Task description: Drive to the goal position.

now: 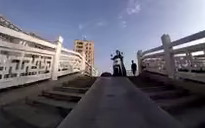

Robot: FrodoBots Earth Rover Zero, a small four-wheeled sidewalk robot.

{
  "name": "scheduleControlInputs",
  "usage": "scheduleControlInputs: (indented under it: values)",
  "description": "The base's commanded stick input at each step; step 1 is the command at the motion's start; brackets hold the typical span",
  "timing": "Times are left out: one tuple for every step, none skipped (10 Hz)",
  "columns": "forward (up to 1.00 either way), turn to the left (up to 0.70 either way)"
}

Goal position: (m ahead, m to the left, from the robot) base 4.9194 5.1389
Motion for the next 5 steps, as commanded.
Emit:
scheduleControlInputs:
  values:
    - [0.70, 0.00]
    - [0.70, 0.00]
    - [0.70, -0.01]
    - [0.70, -0.02]
    - [0.70, -0.04]
